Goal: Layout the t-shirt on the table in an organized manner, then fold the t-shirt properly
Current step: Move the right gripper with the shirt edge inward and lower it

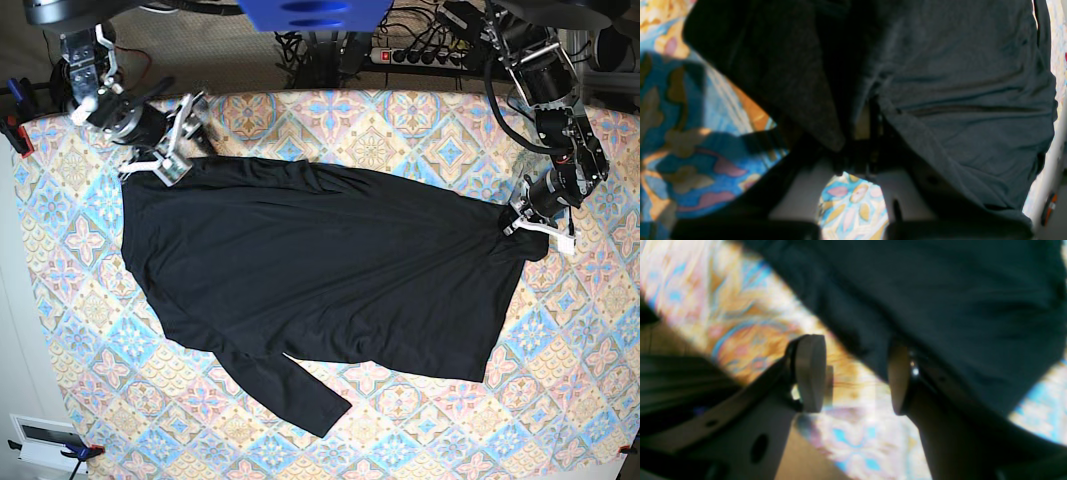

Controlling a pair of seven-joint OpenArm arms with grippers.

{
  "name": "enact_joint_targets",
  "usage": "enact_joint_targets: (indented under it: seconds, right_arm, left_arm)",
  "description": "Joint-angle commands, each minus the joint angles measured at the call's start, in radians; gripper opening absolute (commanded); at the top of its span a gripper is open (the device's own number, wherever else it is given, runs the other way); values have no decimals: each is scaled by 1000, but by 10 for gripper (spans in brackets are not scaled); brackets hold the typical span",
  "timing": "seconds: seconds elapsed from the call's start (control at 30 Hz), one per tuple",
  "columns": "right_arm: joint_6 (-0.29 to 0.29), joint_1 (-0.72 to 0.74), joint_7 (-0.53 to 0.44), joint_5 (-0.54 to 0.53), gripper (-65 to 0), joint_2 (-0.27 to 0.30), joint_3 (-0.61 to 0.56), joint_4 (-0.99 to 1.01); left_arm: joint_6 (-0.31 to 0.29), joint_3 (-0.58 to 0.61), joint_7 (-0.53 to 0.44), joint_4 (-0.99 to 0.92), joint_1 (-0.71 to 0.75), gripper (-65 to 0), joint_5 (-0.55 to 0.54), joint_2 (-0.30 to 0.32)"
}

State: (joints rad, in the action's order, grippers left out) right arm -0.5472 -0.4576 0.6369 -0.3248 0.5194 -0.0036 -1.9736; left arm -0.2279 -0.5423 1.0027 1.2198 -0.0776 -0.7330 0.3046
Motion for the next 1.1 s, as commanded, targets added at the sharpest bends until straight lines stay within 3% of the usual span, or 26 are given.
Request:
enact_joint_targets:
  seconds: [0.0, 0.17, 0.27, 0.7, 1.07]
  right_arm:
    - [-3, 3, -25, 31, -372, 15, -17, -17]
    - [-3, 70, -25, 324, -371, 15, -190, -11]
    - [-1, 139, -22, 413, -371, 15, -287, -10]
    - [-1, 274, -24, 430, -371, -21, -402, 29]
    - [-3, 282, -25, 430, -373, -48, -422, 164]
  left_arm:
    - [0, -3, -6, 13, -12, -650, -4, 18]
    - [0, -3, -6, 13, -11, -650, -6, 18]
    - [0, -3, -6, 13, -3, -650, -6, 18]
    - [0, -3, -6, 13, 2, -650, -6, 18]
    - [0, -3, -8, 13, 0, -650, -6, 18]
